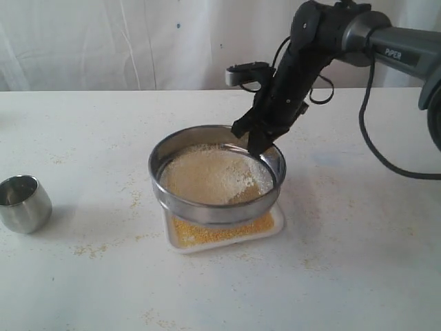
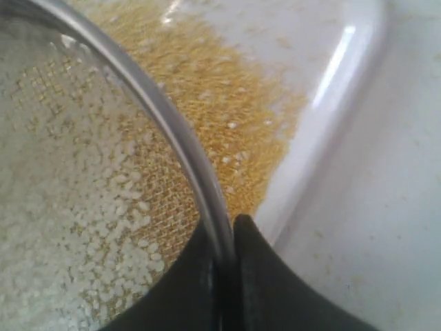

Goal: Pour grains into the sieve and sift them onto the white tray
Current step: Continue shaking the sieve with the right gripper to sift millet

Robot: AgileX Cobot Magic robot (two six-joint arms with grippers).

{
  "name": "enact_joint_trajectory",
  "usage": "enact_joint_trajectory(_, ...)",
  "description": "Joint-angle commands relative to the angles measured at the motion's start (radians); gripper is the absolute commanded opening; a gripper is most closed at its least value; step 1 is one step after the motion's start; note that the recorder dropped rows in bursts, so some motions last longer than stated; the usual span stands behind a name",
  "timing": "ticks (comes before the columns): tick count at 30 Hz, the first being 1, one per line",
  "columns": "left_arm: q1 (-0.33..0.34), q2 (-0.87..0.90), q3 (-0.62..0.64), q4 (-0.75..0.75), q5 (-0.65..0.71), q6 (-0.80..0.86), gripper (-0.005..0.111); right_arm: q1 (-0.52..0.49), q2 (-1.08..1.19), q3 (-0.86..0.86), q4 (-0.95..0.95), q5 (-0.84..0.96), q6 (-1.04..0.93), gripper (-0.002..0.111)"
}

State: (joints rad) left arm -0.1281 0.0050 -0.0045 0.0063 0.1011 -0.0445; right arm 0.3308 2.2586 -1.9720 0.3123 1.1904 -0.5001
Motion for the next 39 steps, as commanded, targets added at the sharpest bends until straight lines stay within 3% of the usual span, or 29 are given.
enact_joint_trajectory(1,0.0,-0.005,0.005,-0.006,-0.003,-0.002,0.0,0.001,-0.013,-0.003,-0.078,-0.218,0.192,0.0)
enact_joint_trajectory(2,0.0,-0.005,0.005,-0.006,-0.003,-0.002,0.0,-0.003,-0.018,-0.011,-0.076,-0.159,0.235,0.0)
enact_joint_trajectory(4,0.0,-0.005,0.005,-0.006,-0.003,-0.002,0.0,-0.003,-0.017,-0.015,0.003,0.031,0.134,0.0)
enact_joint_trajectory(8,0.0,-0.005,0.005,-0.006,-0.003,-0.002,0.0,0.012,-0.017,0.014,0.052,0.031,-0.103,0.0)
enact_joint_trajectory(9,0.0,-0.005,0.005,-0.006,-0.003,-0.002,0.0,0.012,-0.017,0.012,-0.015,-0.07,-0.084,0.0)
enact_joint_trajectory(11,0.0,-0.005,0.005,-0.006,-0.003,-0.002,0.0,-0.003,-0.017,0.002,-0.184,-0.191,0.216,0.0)
enact_joint_trajectory(12,0.0,-0.005,0.005,-0.006,-0.003,-0.002,0.0,-0.01,-0.017,-0.002,-0.21,-0.192,0.351,0.0)
enact_joint_trajectory(13,0.0,-0.005,0.005,-0.006,-0.003,-0.002,0.0,-0.012,-0.017,-0.004,-0.168,-0.143,0.335,0.0)
enact_joint_trajectory(15,0.0,-0.005,0.005,-0.006,-0.003,-0.002,0.0,-0.009,-0.013,-0.004,0.029,0.029,-0.009,0.0)
enact_joint_trajectory(17,0.0,-0.005,0.005,-0.006,-0.003,-0.002,0.0,-0.002,-0.013,-0.004,0.065,0.031,-0.157,0.0)
enact_joint_trajectory(18,0.0,-0.005,0.005,-0.006,-0.003,-0.002,0.0,-0.002,-0.013,-0.004,-0.014,0.023,-0.09,0.0)
enact_joint_trajectory(20,0.0,-0.005,0.005,-0.006,-0.003,-0.002,0.0,-0.016,-0.013,-0.004,-0.152,-0.115,0.23,0.0)
enact_joint_trajectory(23,0.0,-0.005,0.005,-0.006,-0.003,-0.002,0.0,-0.002,-0.01,-0.004,0.162,0.031,-0.159,0.0)
enact_joint_trajectory(24,0.0,-0.005,0.005,-0.006,-0.003,-0.002,0.0,-0.002,-0.01,-0.004,0.06,-0.012,-0.069,0.0)
enact_joint_trajectory(25,0.0,-0.005,0.005,-0.006,-0.003,-0.002,0.0,-0.014,-0.01,-0.004,-0.081,-0.159,0.269,0.0)
enact_joint_trajectory(26,0.0,-0.005,0.005,-0.006,-0.003,-0.002,0.0,-0.016,-0.01,-0.004,-0.056,-0.15,0.274,0.0)
enact_joint_trajectory(27,0.0,-0.005,0.005,-0.006,-0.003,-0.002,0.0,-0.006,-0.008,-0.004,0.17,0.024,-0.054,0.0)
enact_joint_trajectory(28,0.0,-0.005,0.005,-0.006,-0.003,-0.002,0.0,0.004,-0.006,-0.004,0.212,0.031,-0.188,0.0)
enact_joint_trajectory(29,0.0,-0.005,0.005,-0.006,-0.003,-0.002,0.0,0.016,-0.006,-0.004,0.077,0.03,-0.097,0.0)
enact_joint_trajectory(30,0.0,-0.005,0.005,-0.006,-0.003,-0.002,0.0,0.01,-0.006,-0.004,-0.104,-0.124,0.2,0.0)
enact_joint_trajectory(31,0.0,-0.005,0.005,-0.006,-0.003,-0.002,0.0,0.005,-0.006,-0.004,-0.133,-0.143,0.284,0.0)
enact_joint_trajectory(32,0.0,-0.005,0.005,-0.006,-0.003,-0.002,0.0,0.005,-0.006,-0.004,-0.084,-0.104,0.221,0.0)
enact_joint_trajectory(34,0.0,-0.005,0.005,-0.006,-0.003,-0.002,0.0,0.019,-0.004,-0.004,0.156,0.031,-0.164,0.0)
enact_joint_trajectory(35,0.0,-0.005,0.005,-0.006,-0.003,-0.002,0.0,0.024,-0.004,-0.004,0.102,0.031,-0.172,0.0)
enact_joint_trajectory(37,0.0,-0.005,0.005,-0.006,-0.003,0.0,0.0,0.01,-0.006,-0.004,-0.1,-0.159,0.292,0.0)
enact_joint_trajectory(38,0.0,-0.005,0.005,-0.006,-0.003,0.0,0.0,0.007,-0.006,-0.004,0.042,-0.087,0.144,0.0)
enact_joint_trajectory(39,0.0,-0.005,0.005,-0.006,-0.003,0.0,0.0,0.01,-0.006,-0.004,0.213,0.031,-0.176,0.0)
